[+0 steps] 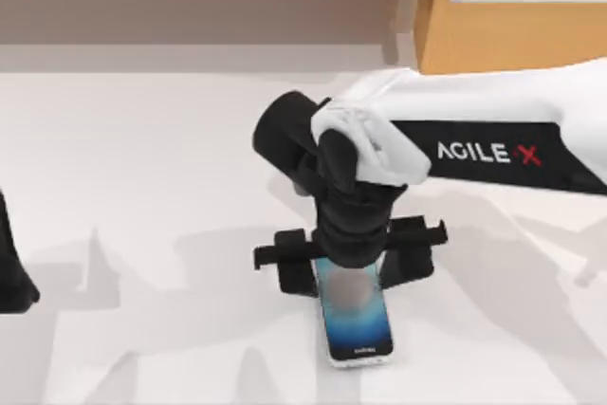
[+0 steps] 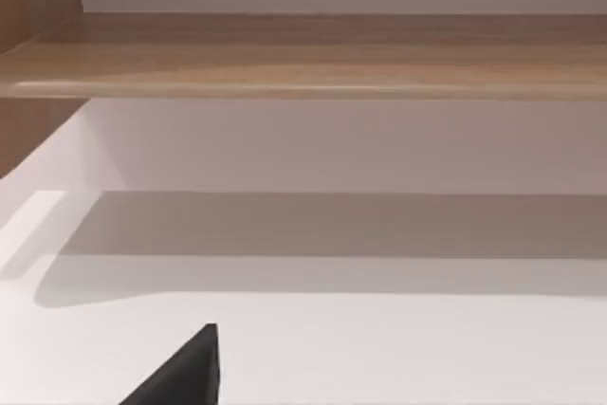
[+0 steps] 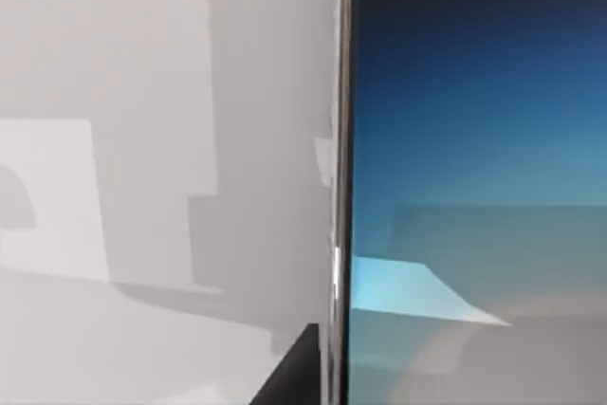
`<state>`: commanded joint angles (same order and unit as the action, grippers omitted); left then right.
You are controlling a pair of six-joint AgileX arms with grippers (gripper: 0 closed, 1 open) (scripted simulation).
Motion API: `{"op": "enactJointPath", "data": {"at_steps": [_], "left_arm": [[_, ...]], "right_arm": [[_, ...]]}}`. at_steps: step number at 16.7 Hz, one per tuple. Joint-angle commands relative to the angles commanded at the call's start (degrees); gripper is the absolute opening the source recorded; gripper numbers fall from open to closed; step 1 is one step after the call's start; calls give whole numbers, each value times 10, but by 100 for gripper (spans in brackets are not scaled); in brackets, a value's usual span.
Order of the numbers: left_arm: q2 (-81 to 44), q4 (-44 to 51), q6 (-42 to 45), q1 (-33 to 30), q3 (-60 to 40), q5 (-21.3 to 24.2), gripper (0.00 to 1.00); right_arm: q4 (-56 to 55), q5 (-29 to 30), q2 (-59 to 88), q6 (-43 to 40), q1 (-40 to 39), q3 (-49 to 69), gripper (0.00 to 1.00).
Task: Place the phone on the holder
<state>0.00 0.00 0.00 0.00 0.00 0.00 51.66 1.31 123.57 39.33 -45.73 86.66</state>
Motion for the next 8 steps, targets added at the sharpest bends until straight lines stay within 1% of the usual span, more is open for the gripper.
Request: {"op": "enactJointPath", "data": {"at_steps": [3,8], "left_arm": [[0,0,0,0,0,0,100],[0,0,0,0,0,0,100]], "right_arm": [[23,0,-9,-1,0,11,0],[24,0,-9,0,0,12,0]]}}
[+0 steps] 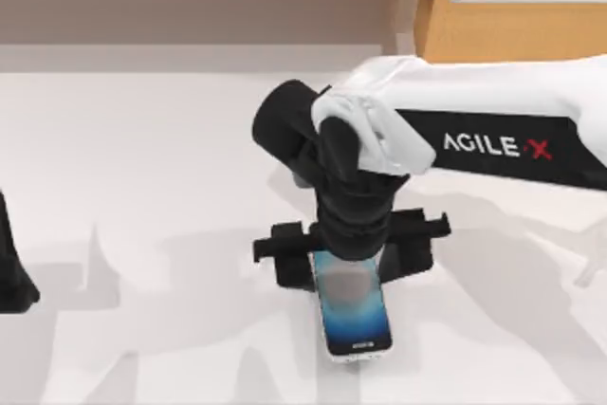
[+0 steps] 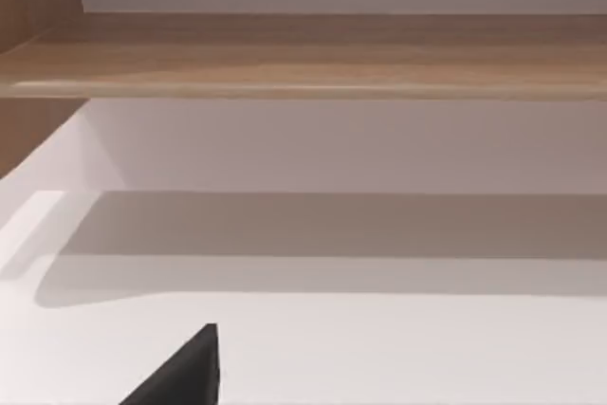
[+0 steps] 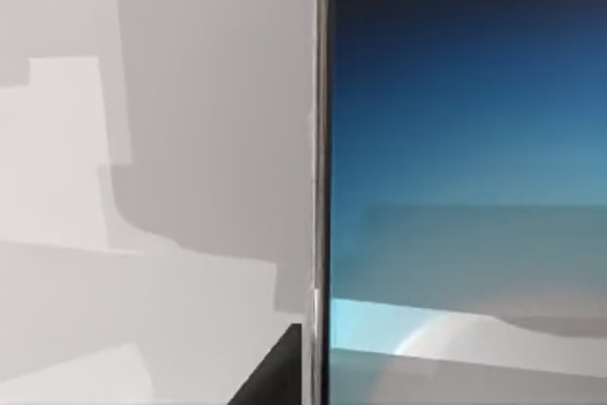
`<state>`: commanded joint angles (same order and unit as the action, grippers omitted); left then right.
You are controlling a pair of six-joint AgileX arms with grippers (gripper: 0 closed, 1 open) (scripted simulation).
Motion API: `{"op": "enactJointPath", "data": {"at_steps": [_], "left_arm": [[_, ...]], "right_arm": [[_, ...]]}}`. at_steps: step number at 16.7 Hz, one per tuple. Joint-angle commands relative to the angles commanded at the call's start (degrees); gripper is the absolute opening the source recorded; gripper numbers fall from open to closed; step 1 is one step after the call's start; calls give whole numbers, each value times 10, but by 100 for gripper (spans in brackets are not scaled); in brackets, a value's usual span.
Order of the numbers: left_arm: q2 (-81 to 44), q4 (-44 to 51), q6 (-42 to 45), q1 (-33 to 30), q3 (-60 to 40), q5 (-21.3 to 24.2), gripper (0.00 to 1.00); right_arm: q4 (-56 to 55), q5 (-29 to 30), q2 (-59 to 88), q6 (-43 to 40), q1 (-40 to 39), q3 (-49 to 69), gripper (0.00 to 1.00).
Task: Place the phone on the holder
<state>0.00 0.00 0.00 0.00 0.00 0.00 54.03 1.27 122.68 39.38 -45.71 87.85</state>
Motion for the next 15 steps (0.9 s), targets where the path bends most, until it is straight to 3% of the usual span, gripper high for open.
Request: {"op": "enactJointPath", "data": {"at_steps": [5,15], "left_arm": [[0,0,0,0,0,0,100],[0,0,0,0,0,0,100]], "right_arm": [[-42,6,-69,-55,13,-6,0],[-185,38,-308,-175,90,-128,0]]}}
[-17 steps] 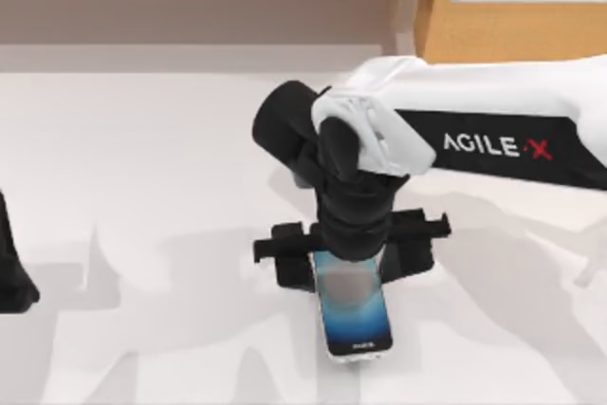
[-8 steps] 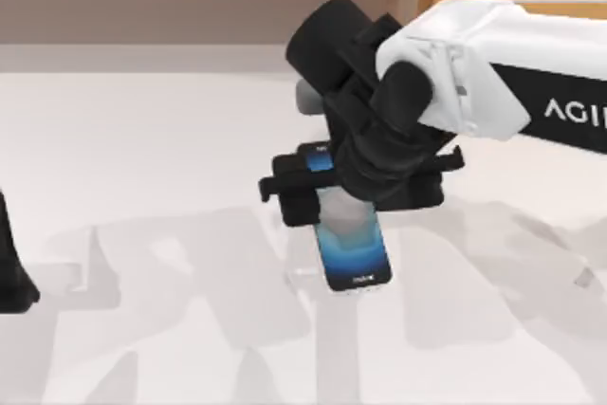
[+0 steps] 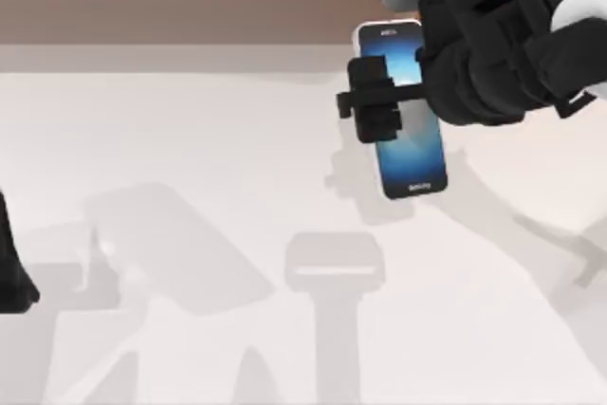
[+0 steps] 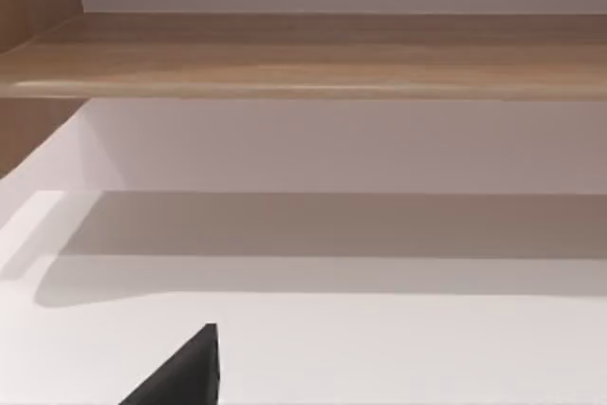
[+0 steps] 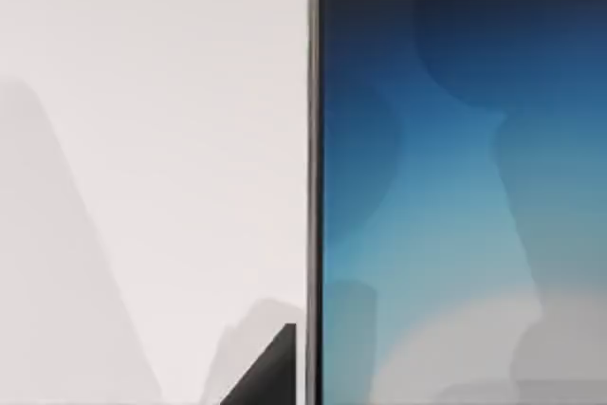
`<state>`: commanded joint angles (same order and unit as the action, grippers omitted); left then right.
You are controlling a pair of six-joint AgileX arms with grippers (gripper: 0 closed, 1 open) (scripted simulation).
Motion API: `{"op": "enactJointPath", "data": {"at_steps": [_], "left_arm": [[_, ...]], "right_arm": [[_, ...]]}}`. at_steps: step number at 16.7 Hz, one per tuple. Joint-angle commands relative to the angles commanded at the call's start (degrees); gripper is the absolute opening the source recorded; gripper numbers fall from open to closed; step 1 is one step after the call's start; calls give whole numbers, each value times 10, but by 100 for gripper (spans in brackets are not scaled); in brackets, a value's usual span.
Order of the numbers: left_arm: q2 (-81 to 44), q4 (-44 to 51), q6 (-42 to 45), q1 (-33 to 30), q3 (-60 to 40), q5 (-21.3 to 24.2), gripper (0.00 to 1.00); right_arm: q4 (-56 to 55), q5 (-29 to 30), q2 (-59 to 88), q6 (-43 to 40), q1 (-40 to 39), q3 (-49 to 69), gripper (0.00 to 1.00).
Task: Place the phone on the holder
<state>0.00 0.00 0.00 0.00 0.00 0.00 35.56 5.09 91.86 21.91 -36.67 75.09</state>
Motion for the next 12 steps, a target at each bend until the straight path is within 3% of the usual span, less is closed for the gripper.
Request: {"op": "enactJointPath", "data": {"at_steps": [12], "left_arm": [[0,0,0,0,0,0,100]], "right_arm": [[-141,92,-246,-59,117,-191,0]]}}
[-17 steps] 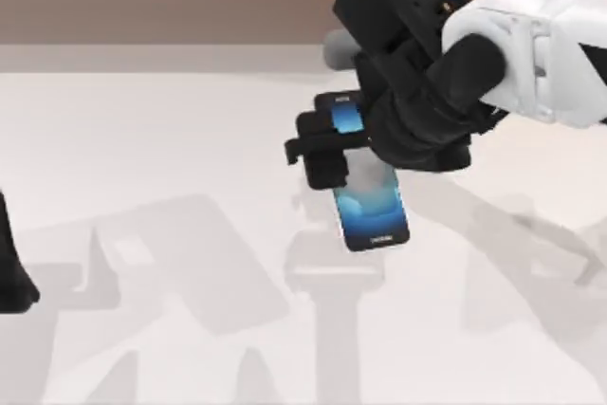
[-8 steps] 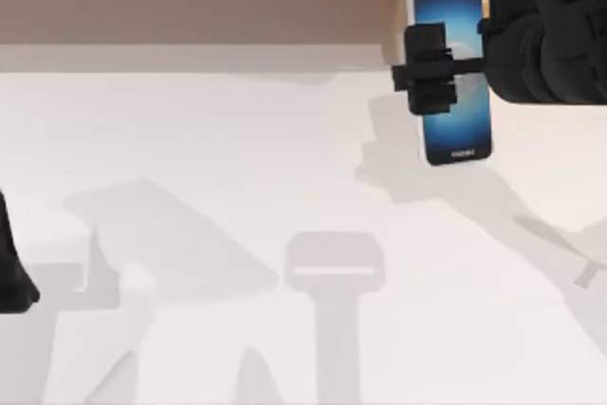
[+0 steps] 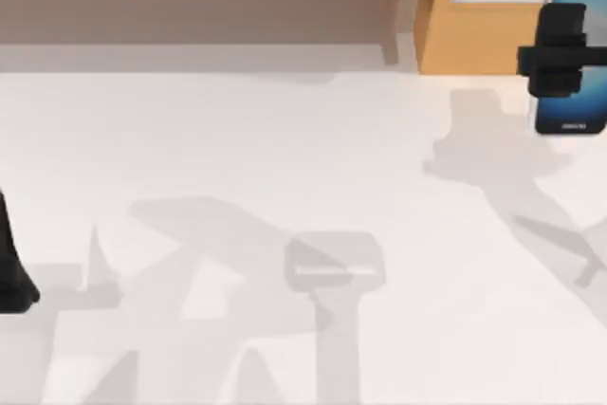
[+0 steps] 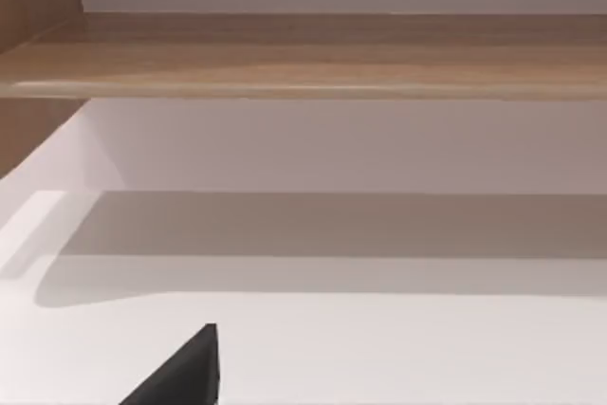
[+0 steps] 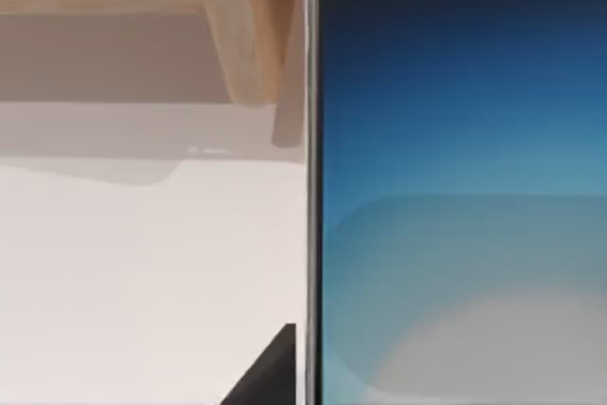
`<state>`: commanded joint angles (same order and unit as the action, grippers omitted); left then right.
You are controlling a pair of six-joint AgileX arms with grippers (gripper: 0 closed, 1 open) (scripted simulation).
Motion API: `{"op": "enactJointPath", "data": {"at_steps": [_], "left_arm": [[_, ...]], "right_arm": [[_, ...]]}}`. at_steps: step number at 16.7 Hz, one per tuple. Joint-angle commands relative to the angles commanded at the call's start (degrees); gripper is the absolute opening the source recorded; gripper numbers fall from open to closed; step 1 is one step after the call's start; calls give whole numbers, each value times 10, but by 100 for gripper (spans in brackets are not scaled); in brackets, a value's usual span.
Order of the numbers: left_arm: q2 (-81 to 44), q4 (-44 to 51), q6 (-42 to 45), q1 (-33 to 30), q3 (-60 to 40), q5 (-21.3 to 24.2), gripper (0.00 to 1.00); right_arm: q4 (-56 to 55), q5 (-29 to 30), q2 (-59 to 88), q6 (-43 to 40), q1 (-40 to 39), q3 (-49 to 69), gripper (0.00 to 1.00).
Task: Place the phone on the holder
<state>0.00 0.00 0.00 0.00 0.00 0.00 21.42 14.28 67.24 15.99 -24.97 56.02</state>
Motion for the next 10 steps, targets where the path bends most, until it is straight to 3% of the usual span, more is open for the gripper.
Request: {"op": "enactJointPath", "data": {"at_steps": [10], "left_arm": [[0,0,0,0,0,0,100]], "right_arm": [[-83,101,-164,-19,129,-210,0]]}}
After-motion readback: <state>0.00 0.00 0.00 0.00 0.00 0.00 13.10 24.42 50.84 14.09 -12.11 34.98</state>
